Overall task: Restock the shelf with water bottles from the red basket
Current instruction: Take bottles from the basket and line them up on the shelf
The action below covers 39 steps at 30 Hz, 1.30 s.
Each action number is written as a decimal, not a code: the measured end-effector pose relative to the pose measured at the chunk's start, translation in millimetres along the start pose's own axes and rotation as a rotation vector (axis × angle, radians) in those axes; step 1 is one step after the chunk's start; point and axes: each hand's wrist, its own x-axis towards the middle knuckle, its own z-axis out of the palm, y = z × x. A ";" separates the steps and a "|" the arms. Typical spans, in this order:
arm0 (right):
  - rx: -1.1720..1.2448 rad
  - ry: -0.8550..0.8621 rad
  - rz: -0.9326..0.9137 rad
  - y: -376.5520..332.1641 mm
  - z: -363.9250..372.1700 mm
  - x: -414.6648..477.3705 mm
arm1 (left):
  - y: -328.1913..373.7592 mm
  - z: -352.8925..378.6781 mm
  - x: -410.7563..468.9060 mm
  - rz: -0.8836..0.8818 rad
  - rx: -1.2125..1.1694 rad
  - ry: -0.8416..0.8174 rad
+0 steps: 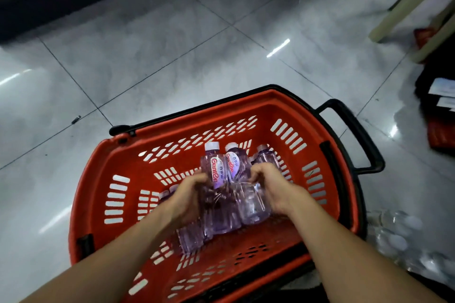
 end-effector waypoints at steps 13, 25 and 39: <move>0.297 0.108 -0.576 20.2 -9.4 -190.1 | 72.3 125.8 -108.2 0.331 0.162 -0.328; 0.483 0.795 -1.178 162.3 -54.8 -426.5 | -39.2 353.7 -220.5 0.356 0.539 -1.062; 0.698 1.913 -1.141 375.8 -43.3 -571.0 | -273.7 475.5 -392.7 0.137 0.650 -1.603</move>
